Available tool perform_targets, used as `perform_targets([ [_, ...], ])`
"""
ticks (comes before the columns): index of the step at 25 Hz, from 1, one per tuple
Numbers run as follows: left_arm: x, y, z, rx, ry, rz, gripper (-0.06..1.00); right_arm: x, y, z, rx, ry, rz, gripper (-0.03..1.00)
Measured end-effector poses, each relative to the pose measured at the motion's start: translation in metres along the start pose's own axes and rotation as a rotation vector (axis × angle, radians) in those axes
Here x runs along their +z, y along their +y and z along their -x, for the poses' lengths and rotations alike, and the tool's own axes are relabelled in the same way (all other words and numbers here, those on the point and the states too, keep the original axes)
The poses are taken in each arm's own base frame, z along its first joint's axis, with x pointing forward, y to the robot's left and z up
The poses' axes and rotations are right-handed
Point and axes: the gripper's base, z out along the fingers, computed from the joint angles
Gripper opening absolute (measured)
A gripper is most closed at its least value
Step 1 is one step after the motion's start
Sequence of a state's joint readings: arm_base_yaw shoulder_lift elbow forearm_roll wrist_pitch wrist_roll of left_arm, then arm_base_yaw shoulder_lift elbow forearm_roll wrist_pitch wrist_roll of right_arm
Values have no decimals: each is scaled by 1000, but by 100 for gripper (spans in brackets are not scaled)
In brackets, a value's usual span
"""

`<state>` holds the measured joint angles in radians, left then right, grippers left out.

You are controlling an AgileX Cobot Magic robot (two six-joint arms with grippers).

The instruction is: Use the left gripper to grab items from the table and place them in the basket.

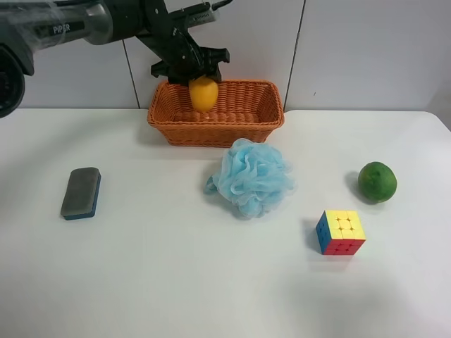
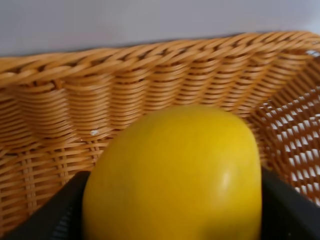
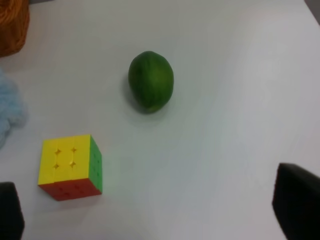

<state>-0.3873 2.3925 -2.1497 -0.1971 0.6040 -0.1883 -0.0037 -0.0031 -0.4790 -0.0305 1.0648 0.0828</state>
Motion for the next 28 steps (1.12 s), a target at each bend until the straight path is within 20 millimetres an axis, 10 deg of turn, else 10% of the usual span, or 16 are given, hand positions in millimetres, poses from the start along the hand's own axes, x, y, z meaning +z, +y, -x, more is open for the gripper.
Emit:
perform_targets([
  [6,17,6,-12,-2,30,12,60,0,0,0,0,0,0,99],
  [11,17,8,-10,-8,20,10,94,0,0,0,0,0,0,99],
  [15,12,11,-11,-22,66,17,99,0,0,0,0,0,0,99],
  [28,-101,1,19,4,278,49,99,0,0,0,0,0,0,99],
])
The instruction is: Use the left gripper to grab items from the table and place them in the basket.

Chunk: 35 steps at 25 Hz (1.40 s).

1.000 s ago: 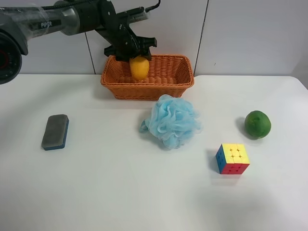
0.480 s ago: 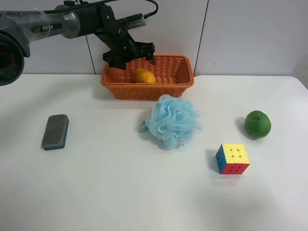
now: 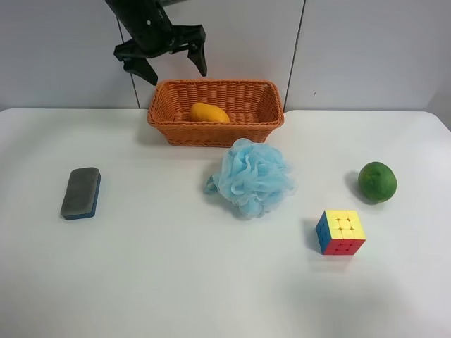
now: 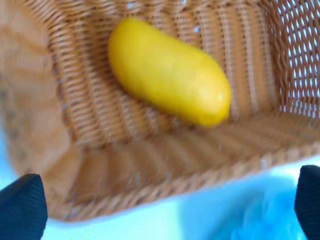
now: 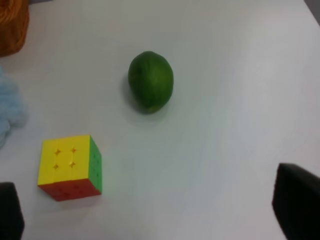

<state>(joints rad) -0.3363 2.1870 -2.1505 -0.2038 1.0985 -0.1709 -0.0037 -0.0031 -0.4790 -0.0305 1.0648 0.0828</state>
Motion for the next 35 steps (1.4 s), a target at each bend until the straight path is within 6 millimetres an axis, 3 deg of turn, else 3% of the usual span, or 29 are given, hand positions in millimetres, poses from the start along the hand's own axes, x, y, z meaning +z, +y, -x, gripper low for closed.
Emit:
perform_targets([
  [9,-80,-9,-3,147,-53,47,99,0,0,0,0,0,0,99],
  [14,-111,-5,-24,198,-41,56,99,0,0,0,0,0,0,99],
  [21,-158,11,-98,241,-23,69,99,0,0,0,0,0,0,99],
  [27,-191,26,-181,253,-77,69,99,0,0,0,0,0,0,99],
  [35,-221,46,-285,268,-164,62,99,0,0,0,0,0,0,99],
])
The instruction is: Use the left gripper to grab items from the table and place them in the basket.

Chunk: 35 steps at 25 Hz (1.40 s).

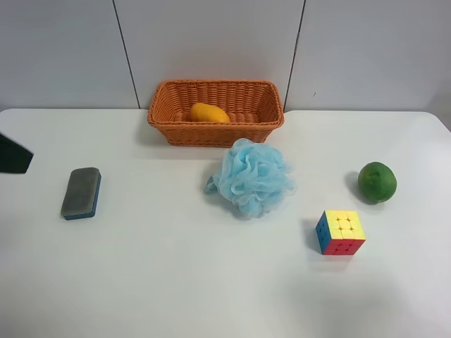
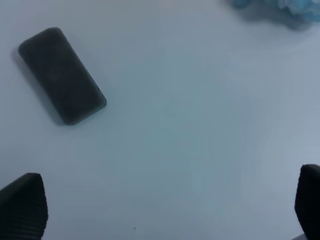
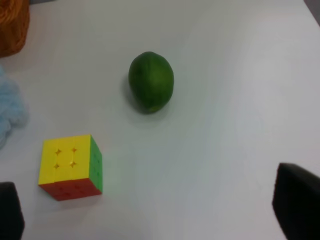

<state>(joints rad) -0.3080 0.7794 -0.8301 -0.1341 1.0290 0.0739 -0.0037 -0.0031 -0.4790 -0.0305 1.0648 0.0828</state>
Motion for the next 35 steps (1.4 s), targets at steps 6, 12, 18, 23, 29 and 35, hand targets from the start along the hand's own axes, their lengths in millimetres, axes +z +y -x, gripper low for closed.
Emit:
perform_targets([
  [6,-21,-2,-57,18,-95,3,99,0,0,0,0,0,0,99],
  [12,-25,1,-96,11,-188,76,99,0,0,0,0,0,0,99],
  [18,-27,-1,-118,14,-266,172,99,0,0,0,0,0,0,99],
  [23,-37,-6,-128,0,-363,237,99,0,0,0,0,0,0,99],
  [29,-42,-11,-137,15,-430,248,99,0,0,0,0,0,0,99],
  [35,-42,-11,-137,16,-430,245,99,0,0,0,0,0,0,99],
])
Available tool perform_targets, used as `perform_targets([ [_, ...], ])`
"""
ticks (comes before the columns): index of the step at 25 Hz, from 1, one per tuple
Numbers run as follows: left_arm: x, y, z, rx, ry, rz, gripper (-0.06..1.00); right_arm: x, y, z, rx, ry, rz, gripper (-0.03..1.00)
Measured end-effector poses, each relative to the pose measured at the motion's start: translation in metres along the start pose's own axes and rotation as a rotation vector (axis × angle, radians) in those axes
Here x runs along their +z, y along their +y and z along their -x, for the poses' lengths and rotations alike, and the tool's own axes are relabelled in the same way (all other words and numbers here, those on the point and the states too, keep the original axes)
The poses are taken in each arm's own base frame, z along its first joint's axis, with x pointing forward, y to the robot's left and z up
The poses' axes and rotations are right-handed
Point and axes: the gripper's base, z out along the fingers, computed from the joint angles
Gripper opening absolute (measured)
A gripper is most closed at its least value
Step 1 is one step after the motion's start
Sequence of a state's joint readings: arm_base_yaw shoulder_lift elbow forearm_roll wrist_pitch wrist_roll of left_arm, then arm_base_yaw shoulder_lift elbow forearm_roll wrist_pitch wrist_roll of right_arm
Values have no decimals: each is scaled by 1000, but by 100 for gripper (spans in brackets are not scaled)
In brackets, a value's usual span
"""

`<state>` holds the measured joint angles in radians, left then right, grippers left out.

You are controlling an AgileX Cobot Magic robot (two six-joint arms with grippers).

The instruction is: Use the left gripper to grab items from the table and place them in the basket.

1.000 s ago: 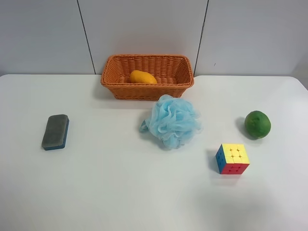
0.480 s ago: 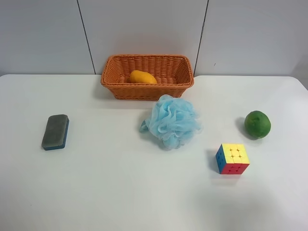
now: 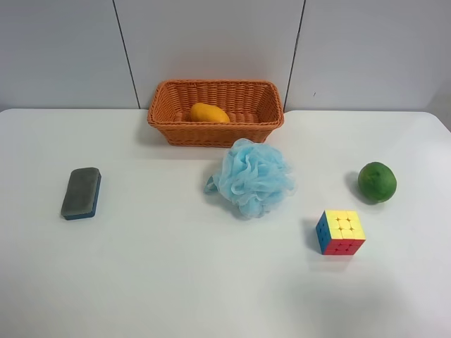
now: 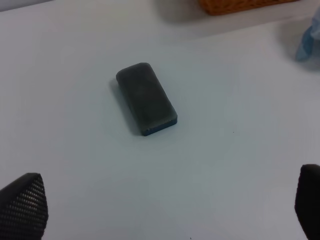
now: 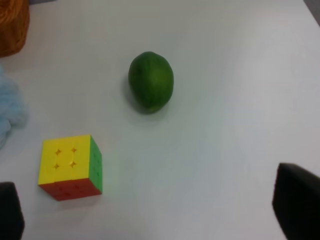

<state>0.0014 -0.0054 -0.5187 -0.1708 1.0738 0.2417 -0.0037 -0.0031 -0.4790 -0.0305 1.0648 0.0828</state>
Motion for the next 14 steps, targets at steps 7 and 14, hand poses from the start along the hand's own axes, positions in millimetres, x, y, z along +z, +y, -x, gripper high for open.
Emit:
perform_targets([
  [7,0,0,0,0,0,0,99,0,0,0,0,0,0,99],
  [14,0,0,0,1,0,0,99,0,0,0,0,0,0,99],
])
